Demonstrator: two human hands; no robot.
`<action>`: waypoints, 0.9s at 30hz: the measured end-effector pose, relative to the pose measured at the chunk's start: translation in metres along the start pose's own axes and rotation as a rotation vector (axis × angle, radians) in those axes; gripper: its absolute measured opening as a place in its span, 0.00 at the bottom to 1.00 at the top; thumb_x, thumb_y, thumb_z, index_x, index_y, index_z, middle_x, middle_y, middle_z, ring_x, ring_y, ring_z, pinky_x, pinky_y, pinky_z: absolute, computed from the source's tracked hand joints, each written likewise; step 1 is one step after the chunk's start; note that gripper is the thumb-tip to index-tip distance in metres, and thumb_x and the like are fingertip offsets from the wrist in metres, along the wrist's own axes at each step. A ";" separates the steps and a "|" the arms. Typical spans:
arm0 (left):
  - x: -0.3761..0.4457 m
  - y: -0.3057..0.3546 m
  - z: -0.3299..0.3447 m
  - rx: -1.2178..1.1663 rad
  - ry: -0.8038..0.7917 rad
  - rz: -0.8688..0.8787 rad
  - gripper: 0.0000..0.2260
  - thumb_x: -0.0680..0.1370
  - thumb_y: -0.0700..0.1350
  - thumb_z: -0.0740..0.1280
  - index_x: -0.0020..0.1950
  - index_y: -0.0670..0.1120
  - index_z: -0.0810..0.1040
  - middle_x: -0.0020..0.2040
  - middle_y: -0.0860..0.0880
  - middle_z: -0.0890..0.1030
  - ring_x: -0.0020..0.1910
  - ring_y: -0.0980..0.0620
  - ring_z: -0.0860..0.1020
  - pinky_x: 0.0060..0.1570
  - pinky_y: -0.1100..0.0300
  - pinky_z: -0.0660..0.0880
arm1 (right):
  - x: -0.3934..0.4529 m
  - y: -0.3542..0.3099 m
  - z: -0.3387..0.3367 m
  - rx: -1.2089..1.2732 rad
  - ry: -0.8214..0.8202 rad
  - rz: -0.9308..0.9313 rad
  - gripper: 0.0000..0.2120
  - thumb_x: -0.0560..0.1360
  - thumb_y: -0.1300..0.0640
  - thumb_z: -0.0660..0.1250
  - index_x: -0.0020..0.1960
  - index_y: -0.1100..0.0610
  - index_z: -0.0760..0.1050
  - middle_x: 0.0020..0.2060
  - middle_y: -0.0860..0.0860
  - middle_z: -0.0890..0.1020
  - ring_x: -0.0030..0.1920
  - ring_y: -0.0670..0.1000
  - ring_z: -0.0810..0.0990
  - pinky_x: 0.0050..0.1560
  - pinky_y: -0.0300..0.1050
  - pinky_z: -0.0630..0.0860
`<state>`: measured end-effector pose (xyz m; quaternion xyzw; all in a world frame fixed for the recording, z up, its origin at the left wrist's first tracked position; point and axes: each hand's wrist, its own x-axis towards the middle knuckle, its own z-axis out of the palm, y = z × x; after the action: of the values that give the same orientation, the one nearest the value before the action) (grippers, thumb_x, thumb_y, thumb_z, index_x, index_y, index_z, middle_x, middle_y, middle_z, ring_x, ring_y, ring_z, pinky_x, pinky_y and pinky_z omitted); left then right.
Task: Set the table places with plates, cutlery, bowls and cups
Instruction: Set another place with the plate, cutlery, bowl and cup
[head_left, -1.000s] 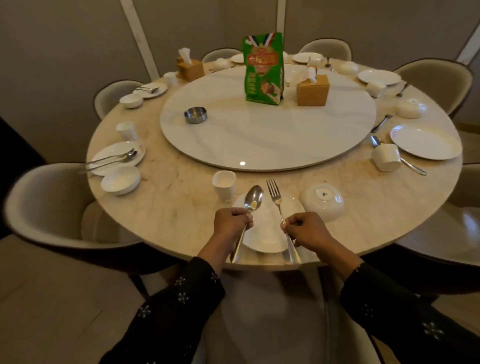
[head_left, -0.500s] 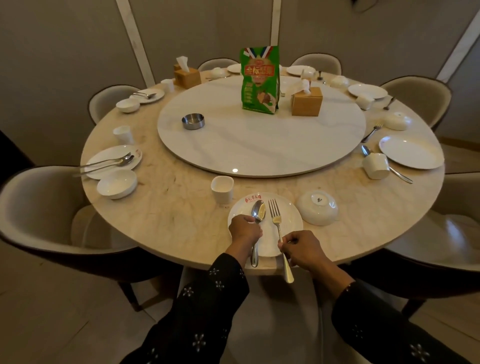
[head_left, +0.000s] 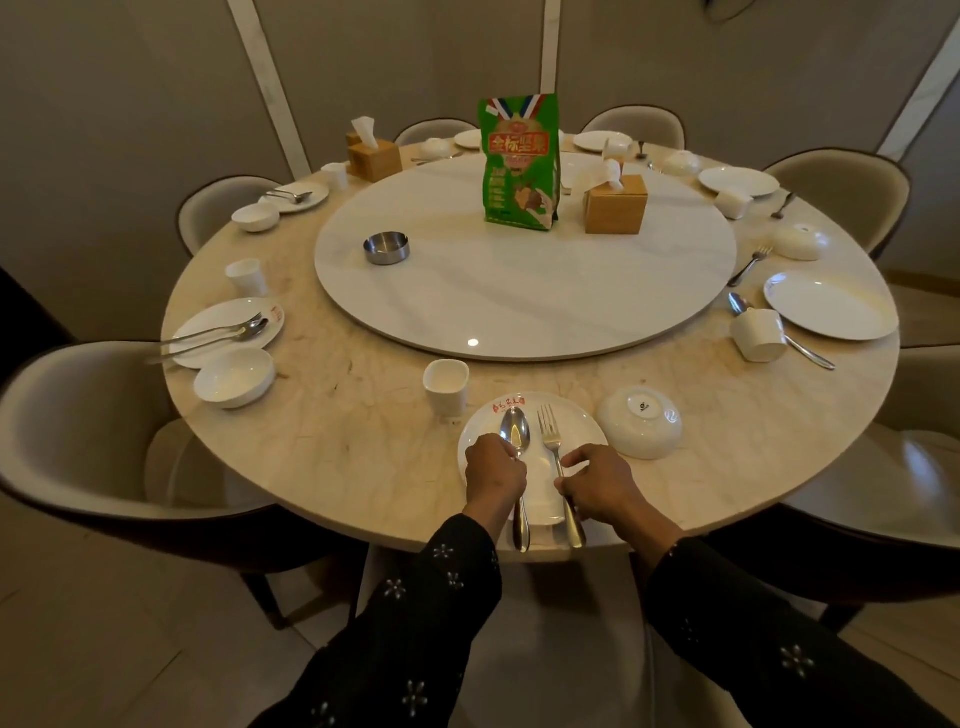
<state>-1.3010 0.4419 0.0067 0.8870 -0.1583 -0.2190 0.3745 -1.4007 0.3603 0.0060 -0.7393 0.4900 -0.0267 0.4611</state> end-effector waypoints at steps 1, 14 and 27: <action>0.000 0.000 0.001 0.021 -0.010 0.019 0.10 0.74 0.37 0.69 0.55 0.42 0.80 0.55 0.45 0.80 0.52 0.49 0.77 0.43 0.63 0.68 | 0.001 0.000 0.001 0.000 0.000 -0.003 0.17 0.72 0.61 0.73 0.58 0.56 0.73 0.51 0.58 0.80 0.39 0.54 0.83 0.27 0.40 0.78; -0.013 -0.012 0.002 0.077 -0.057 0.126 0.13 0.76 0.40 0.70 0.59 0.45 0.74 0.55 0.46 0.79 0.51 0.49 0.78 0.46 0.64 0.72 | 0.008 0.005 0.016 -0.049 0.013 -0.045 0.15 0.72 0.59 0.73 0.55 0.54 0.74 0.52 0.56 0.81 0.49 0.56 0.82 0.52 0.53 0.81; -0.007 -0.043 -0.037 -0.104 0.209 0.143 0.15 0.77 0.42 0.68 0.62 0.48 0.71 0.61 0.47 0.72 0.59 0.49 0.73 0.57 0.55 0.76 | -0.013 0.025 -0.002 -0.010 0.326 -0.125 0.17 0.75 0.57 0.69 0.62 0.57 0.71 0.56 0.57 0.75 0.51 0.51 0.76 0.51 0.44 0.73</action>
<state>-1.2832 0.4958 -0.0002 0.8709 -0.1696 -0.1059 0.4490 -1.4256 0.3661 -0.0050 -0.7564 0.5118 -0.1724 0.3691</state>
